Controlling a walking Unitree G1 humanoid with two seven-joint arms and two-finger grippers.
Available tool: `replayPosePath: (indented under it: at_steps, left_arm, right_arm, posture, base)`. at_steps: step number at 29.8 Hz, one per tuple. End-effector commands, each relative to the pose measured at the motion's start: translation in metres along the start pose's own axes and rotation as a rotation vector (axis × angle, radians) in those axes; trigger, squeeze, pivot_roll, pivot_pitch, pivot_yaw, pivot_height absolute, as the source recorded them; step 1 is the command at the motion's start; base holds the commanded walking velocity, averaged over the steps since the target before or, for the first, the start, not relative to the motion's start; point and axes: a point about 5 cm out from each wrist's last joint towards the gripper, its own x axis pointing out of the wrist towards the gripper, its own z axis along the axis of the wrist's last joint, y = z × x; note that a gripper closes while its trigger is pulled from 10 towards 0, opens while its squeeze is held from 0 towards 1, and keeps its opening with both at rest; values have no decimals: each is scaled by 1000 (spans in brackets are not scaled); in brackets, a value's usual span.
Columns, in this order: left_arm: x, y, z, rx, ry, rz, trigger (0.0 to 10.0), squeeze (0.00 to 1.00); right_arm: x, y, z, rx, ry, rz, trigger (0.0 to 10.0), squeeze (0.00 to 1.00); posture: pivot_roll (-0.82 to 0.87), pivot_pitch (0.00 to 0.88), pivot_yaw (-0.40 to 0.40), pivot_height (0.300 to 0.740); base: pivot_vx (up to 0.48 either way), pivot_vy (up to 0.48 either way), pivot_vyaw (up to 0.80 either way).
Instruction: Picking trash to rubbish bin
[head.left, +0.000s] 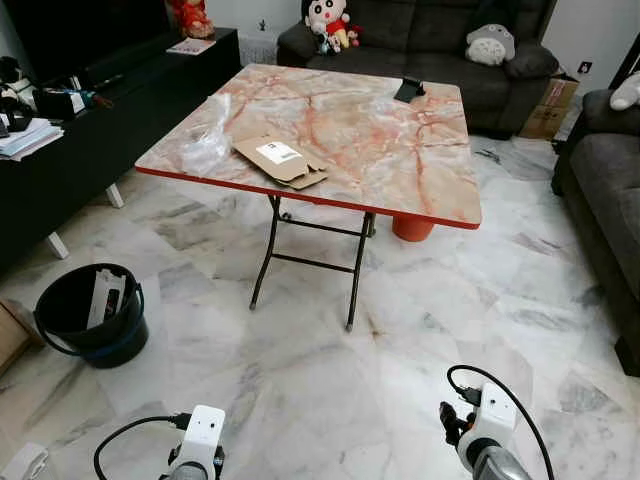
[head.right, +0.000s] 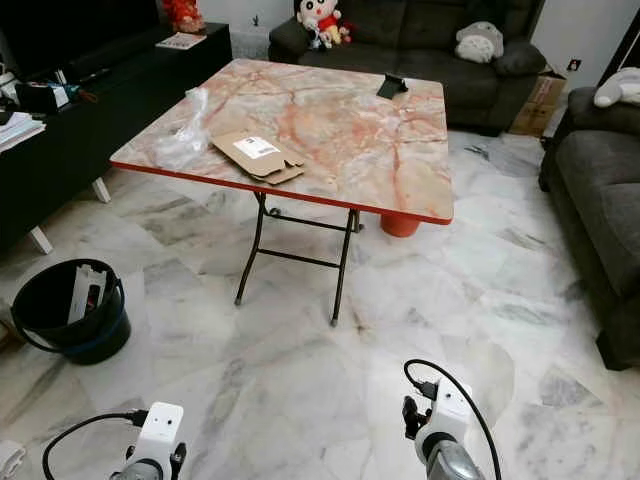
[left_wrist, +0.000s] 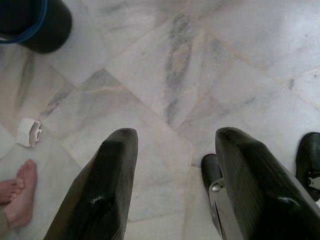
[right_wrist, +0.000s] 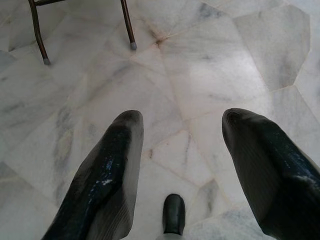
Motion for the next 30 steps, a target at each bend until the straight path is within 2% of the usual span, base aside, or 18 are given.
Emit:
replayPosePath:
  at_steps: [1, 30]
  left_arm:
    - [0, 0, 0, -1, 2, -1, 10000, 0]
    - [1, 4, 2, 9, -3, 1, 10000, 0]
  right_arm:
    - [1, -1, 4, 5, -13, -1, 10000, 0]
    - [0, 2, -2, 21, 0, -15, 10000, 0]
  posture:
    - [204, 0, -91, 740]
    - [205, 0, -68, 740]
  base:
    - [0, 0, 0]
    - [0, 0, 0]
